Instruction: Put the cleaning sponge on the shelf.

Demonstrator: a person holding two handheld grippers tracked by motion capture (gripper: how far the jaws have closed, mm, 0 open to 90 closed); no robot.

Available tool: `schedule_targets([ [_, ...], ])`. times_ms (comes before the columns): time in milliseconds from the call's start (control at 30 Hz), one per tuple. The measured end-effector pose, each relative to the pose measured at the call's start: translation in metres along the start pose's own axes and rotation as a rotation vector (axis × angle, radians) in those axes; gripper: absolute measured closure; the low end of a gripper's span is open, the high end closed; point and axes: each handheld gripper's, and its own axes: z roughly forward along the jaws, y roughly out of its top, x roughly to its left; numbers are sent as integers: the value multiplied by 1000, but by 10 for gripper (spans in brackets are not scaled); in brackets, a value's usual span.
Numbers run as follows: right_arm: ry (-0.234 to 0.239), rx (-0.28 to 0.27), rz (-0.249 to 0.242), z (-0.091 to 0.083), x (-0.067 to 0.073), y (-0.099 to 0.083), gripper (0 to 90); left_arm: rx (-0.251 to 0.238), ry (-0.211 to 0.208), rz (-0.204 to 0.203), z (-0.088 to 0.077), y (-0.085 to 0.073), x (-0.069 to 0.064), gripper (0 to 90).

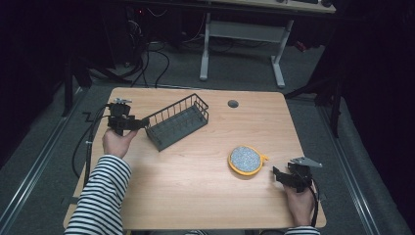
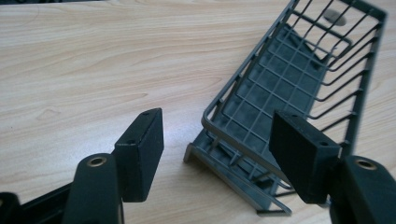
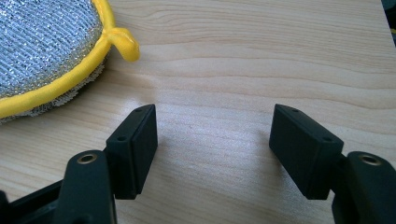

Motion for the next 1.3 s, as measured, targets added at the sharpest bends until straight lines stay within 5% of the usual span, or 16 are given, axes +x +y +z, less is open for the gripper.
schedule_targets([
  [167, -1, 0, -3, 0, 0, 0, 325, 15, -11, -6, 11, 7, -3, 381],
  [367, 0, 0, -1, 0, 0, 0, 325, 55, 28, 18, 23, 11, -6, 414],
  [600, 2, 0, -2, 0, 0, 0, 324, 97, 39, 36, 32, 9, -8, 533],
  [900, 2, 0, -2, 0, 0, 0, 323, 93, 33, 64, 32, 8, -12, 626],
  [1300, 3, 0, -2, 0, 0, 0, 322, 87, -4, 68, 28, 1, -20, 643],
])
